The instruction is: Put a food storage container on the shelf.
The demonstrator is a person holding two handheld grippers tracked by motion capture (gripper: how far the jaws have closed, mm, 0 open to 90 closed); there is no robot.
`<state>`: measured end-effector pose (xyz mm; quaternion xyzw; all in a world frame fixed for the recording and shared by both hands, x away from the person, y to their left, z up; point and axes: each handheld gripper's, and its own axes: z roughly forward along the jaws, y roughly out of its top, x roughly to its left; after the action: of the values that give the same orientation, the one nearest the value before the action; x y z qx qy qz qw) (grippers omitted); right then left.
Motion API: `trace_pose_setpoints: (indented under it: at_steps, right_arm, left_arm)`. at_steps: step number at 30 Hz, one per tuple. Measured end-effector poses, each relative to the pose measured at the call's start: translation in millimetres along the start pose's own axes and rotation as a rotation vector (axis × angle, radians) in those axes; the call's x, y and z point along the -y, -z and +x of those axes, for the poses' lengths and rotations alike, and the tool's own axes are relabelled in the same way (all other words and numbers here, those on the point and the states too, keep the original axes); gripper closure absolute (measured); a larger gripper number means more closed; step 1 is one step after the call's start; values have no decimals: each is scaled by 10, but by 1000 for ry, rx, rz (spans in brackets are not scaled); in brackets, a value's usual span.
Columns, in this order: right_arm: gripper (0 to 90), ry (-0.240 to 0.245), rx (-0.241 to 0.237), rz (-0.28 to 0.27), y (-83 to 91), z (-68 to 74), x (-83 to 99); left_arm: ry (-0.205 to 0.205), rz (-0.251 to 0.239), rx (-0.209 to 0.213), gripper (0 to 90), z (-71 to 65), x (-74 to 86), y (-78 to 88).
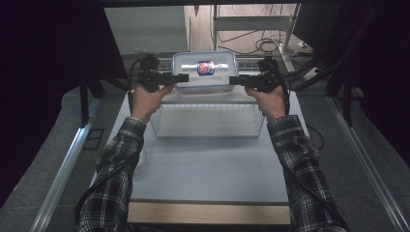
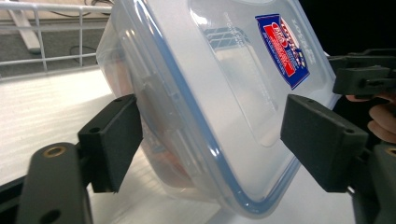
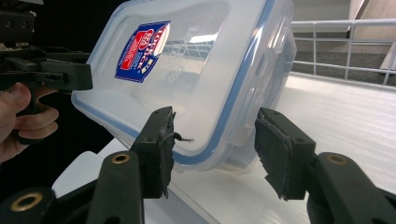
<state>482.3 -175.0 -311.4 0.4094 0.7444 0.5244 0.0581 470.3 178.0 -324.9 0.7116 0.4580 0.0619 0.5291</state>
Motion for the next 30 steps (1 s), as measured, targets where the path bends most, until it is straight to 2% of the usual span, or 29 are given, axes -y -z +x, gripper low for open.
trace_pose_setpoints:
  at_steps: [3,5,7,8,11,12,15,17,18,20,21,22,23,24,26,30]
  right_arm:
    - [488,-2,4,-6,5,-1,3]
    - [502,-5,12,-18,15,-2,5]
    - [505,-13,9,-33,35,-8,-1]
    - [505,-14,8,-39,42,-9,-4]
    - [512,-8,17,-42,58,3,-12]
    - [512,-6,22,-43,63,5,-8]
    - [522,-4,31,-59,87,-3,7]
    - [551,11,35,-77,153,-4,24]
    - [551,11,35,-77,153,-4,24]
    - [579,27,33,-85,204,4,40]
    - [622,44,36,-91,248,14,65]
    - [622,44,36,-91,248,14,65]
    - [674,52,38,-84,268,31,103]
    - [674,52,38,-84,268,31,103]
    - [735,67,43,-68,258,45,151]
    - [809,93,99,-33,182,78,231]
  left_arm:
    - [-11,-3,-6,175,-8,14,-15]
    - [-36,-14,-51,151,-28,23,-2]
    - [-49,-29,-77,150,-37,20,24]
    - [-49,-41,-68,165,-36,19,46]
    - [-85,-35,-73,199,-58,28,81]
    - [-98,-40,-75,221,-60,36,95]
    - [-90,-65,-58,286,-53,62,157]
    - [-92,-84,-39,378,-38,82,220]
    - [-95,-94,-40,378,-32,94,253]
    - [-97,-109,-42,453,-12,125,320]
    - [-94,-116,-53,518,1,144,346]
    - [-91,-116,-66,518,13,163,367]
    - [-88,-114,-80,609,26,183,378]
    - [-87,-112,-93,609,36,197,380]
    - [-86,-89,-129,674,59,239,356]
    - [-89,-50,-172,732,71,288,263]
